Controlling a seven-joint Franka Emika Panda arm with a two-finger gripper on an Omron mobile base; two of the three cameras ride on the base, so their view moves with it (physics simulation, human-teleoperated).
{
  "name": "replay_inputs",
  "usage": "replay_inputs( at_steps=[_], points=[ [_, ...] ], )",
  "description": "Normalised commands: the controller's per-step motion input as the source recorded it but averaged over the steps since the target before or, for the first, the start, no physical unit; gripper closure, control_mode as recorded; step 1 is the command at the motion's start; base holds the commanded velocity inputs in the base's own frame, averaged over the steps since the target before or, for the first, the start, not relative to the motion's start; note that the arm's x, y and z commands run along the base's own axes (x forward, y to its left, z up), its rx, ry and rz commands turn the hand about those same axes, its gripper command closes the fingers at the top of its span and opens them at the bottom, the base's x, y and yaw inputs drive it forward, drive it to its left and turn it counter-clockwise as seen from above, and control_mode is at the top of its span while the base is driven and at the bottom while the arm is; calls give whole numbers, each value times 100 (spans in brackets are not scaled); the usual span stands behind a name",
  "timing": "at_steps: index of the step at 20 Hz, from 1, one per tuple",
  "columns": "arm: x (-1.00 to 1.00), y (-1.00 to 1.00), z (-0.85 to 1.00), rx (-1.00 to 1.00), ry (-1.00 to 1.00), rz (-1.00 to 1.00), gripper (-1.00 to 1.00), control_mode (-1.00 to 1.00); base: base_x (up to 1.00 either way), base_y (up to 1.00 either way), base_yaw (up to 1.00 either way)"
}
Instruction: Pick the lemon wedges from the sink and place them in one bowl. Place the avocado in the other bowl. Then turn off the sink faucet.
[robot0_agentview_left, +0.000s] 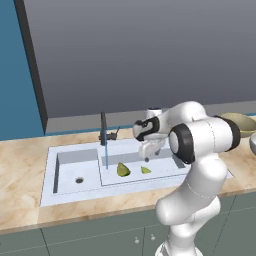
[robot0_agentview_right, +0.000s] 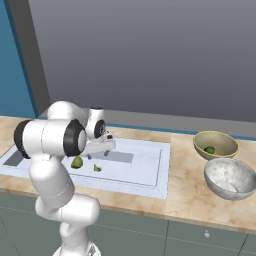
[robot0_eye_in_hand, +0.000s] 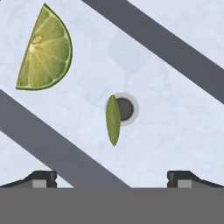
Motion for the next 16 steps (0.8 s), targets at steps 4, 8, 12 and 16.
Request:
replay_inputs(
  at_steps=[4,8,12,16],
  points=[
    [0,21,-24,0,0,2,-100,-100,0,0,0],
    [0,10,-24,0,0,0,-100,-100,0,0,0],
    [0,2,-22,0,0,0,-100,-100,0,0,0],
    [1,0,-22,0,0,0,-100,-100,0,0,0]
  ],
)
